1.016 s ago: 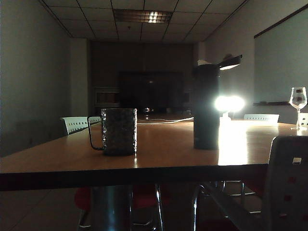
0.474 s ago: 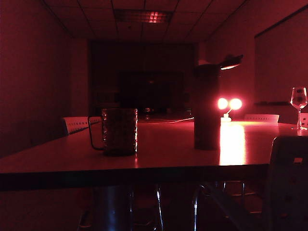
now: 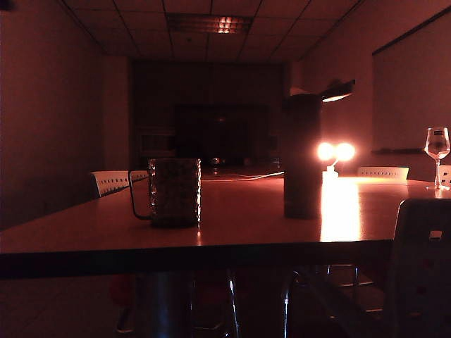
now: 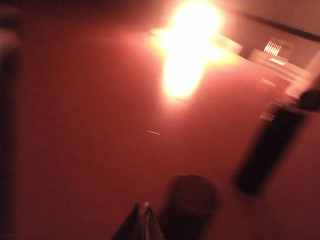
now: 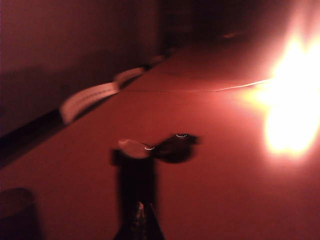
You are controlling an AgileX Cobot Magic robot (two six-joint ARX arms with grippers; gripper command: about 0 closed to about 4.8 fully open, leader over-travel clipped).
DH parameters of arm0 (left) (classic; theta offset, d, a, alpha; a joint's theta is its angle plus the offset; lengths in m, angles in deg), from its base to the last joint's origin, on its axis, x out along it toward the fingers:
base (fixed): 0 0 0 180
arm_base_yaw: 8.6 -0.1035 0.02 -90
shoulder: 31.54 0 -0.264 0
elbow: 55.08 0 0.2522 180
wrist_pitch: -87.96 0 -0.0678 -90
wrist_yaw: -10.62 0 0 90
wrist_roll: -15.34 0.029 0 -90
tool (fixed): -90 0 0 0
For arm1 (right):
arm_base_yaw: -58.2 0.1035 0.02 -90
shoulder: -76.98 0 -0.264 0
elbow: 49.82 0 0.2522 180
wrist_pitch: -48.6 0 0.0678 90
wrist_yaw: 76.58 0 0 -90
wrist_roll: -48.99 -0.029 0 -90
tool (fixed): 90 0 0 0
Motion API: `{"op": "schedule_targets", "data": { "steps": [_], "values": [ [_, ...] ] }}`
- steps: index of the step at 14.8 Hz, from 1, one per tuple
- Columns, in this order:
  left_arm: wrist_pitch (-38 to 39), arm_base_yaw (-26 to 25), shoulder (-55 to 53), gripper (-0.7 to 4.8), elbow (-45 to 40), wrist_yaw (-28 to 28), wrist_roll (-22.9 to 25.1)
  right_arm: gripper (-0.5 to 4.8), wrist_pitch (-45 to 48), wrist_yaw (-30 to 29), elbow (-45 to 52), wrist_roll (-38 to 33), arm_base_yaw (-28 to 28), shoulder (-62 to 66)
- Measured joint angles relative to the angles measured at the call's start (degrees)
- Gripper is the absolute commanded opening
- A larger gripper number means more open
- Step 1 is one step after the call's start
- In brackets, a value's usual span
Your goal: Pick up the black thermos cup, pour some water from it into the cup, and then put the thermos cup back on the table.
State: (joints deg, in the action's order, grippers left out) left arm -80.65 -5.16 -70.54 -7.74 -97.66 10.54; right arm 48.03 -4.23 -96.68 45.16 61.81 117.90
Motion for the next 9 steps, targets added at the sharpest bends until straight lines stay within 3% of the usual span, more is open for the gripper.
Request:
{"op": "schedule_targets", "data": {
  "steps": [2, 3, 4, 6, 9],
  "values": [
    [-0.8, 3.8, -5.6, -0.06, 3.3, -1.7, 0.0, -0.04, 4.4, -0.2, -1.3, -0.4, 4.8, 7.8],
    [-0.8, 5.3, -7.2, -0.06, 4.1, -1.7, 0.0, 0.36, 6.4, -0.2, -1.3, -0.4, 6.7, 10.4],
    [-0.9, 7.2, -8.7, -0.06, 4.8, -1.7, 0.0, 1.32, 9.3, -0.2, -1.3, -0.4, 8.3, 13.3],
    [-0.9, 9.3, -9.1, -0.06, 4.8, -1.8, 0.0, 4.79, 14.6, -0.2, -1.3, -0.4, 10.0, 19.2],
    [-0.9, 9.5, -9.1, -0.06, 4.9, -1.7, 0.0, 4.79, 21.3, 3.7, -1.3, -2.6, 11.1, 26.0]
  ]
}}
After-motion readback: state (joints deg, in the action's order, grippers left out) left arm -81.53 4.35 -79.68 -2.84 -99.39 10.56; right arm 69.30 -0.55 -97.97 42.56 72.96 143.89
